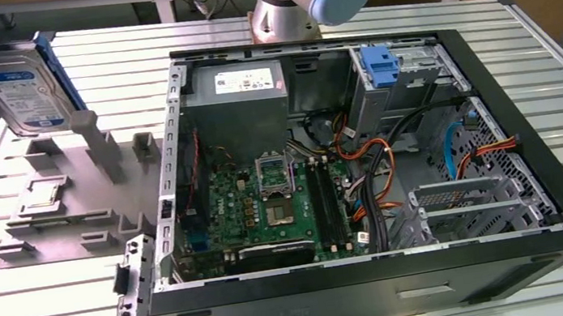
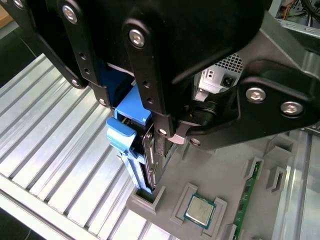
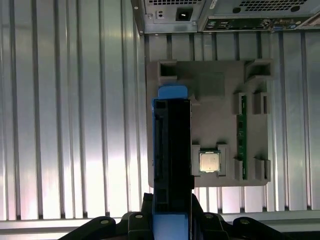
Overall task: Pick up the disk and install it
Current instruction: 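Pick up the disk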
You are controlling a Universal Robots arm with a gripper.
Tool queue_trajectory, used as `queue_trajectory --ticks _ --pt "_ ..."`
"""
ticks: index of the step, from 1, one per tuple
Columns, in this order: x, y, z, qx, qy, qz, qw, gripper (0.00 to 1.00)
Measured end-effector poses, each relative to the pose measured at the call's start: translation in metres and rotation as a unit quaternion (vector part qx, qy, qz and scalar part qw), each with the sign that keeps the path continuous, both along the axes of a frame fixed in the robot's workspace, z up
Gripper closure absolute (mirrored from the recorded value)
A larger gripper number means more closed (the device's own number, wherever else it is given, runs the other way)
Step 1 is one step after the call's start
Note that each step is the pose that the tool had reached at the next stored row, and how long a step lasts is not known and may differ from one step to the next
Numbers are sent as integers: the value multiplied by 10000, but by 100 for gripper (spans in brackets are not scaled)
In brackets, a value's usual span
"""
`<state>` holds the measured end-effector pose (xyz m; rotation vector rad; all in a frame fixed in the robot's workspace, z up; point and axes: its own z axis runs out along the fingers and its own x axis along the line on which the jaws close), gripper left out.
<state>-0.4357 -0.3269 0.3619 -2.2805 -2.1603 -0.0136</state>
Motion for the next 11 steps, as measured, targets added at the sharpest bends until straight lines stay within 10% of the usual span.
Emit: queue_trajectory --ticks 11 --pt "0 0 73 0 0 0 10000 63"
